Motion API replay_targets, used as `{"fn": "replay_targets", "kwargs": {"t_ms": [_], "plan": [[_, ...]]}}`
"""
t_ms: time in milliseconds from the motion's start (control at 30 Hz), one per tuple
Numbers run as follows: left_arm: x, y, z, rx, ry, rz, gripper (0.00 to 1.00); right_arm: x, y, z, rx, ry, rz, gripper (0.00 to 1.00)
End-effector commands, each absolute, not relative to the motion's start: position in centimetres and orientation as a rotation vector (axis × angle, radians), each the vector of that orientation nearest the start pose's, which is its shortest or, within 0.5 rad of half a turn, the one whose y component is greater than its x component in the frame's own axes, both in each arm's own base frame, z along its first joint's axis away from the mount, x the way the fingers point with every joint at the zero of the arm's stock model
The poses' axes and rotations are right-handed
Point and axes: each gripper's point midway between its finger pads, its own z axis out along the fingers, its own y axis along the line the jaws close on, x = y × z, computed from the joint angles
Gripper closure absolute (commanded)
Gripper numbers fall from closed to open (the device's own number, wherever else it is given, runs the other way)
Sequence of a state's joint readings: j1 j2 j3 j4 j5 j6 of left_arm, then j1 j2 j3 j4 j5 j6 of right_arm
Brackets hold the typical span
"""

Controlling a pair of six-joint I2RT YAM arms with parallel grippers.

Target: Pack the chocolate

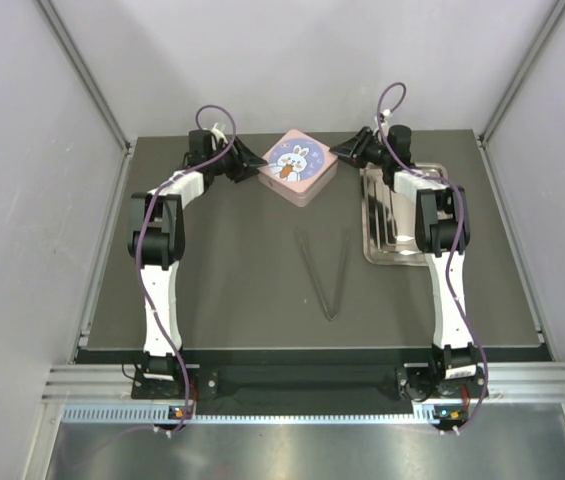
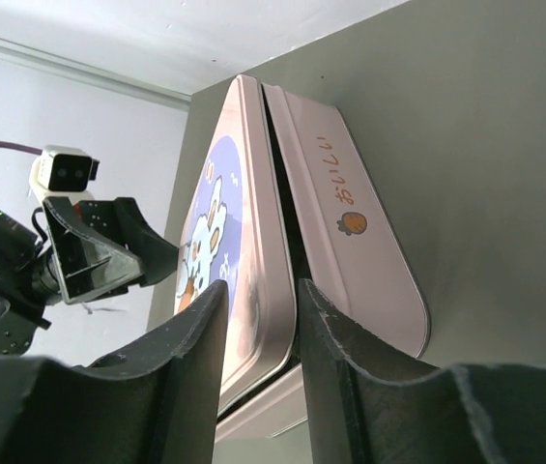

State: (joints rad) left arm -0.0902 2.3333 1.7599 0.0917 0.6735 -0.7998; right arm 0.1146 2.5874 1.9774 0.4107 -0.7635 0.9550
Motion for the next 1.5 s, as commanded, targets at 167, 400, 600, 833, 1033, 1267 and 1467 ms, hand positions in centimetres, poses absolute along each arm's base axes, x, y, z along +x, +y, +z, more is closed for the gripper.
{"fn": "replay_targets", "kwargs": {"t_ms": [167,400,600,833,1033,1267,1467], "plan": [[59.4,-18.7,11.8,-0.251,2.089,-1.224,0.44,63.9,19.8,12.8,0.156,1.914,1.245,0.62],[59.4,-18.6,11.6,-0.244,2.098,-1.203,0.44,64.0,19.3,13.1,0.132,1.932,1.163,0.59],[59.4,-18.7,11.4,-0.242,2.105,-1.194,0.44,63.8,19.3,13.0,0.105,1.950,1.115,0.57],[59.2,-18.9,10.9,-0.240,2.118,-1.188,0.44,62.9,20.7,11.2,0.081,1.994,1.155,0.57],[59.2,-18.8,10.6,-0.236,2.128,-1.173,0.44,62.9,21.2,10.1,0.078,2.008,1.159,0.61],[59.1,-19.2,10.4,-0.226,2.131,-1.181,0.44,63.4,20.7,10.2,0.096,1.998,1.125,0.63],[59.1,-19.4,10.4,-0.220,2.134,-1.187,0.44,63.6,20.7,11.7,0.078,1.965,1.117,0.56]]}}
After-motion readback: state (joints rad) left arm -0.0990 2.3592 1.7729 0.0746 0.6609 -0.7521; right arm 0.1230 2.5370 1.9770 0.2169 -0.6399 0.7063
